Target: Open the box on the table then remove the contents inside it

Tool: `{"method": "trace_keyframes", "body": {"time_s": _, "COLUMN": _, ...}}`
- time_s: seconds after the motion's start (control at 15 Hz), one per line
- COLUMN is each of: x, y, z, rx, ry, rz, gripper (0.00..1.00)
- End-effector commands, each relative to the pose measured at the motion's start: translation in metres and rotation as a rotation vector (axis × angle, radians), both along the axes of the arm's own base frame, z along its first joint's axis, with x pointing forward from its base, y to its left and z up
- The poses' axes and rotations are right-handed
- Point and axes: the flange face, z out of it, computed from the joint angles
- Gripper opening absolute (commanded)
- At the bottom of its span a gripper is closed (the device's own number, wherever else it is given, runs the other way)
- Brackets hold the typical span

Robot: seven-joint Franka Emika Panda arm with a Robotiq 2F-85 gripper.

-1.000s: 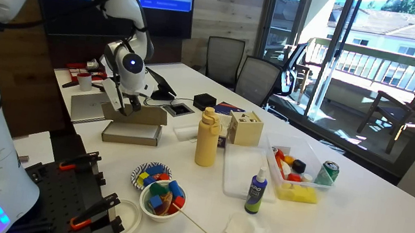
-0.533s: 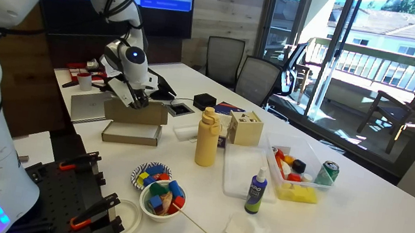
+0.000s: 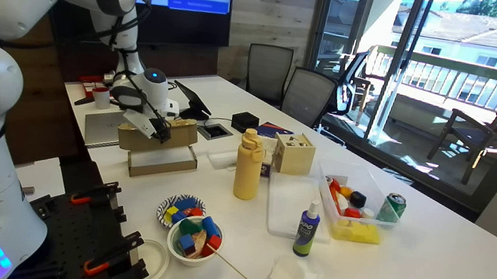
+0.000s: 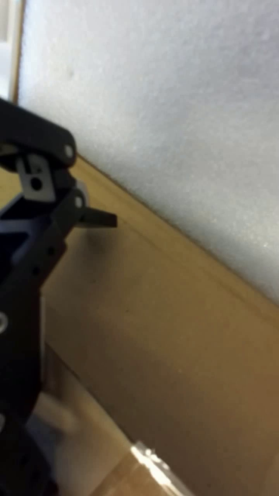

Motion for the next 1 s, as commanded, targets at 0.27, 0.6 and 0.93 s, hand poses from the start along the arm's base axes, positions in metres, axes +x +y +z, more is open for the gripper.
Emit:
{"method": "trace_keyframes", "body": {"time_s": 0.27, "x": 0.038, "y": 0.026, "z": 0.006, "rx": -0.305, "ry": 0.067, "rz": 0.144, "gripper": 1.0}}
{"method": "trace_keyframes", "body": {"time_s": 0.6, "x": 0.029, "y": 0.03, "z": -0.012, "rx": -0.439, "ry": 0.304, "rz": 0.245, "gripper": 1.0}}
{"method": "trace_keyframes", "body": {"time_s": 0.93, "x": 0.018, "y": 0.012, "z": -0.032, "rx": -0.481, "ry": 0.499, "rz": 0.302, "gripper": 1.0}}
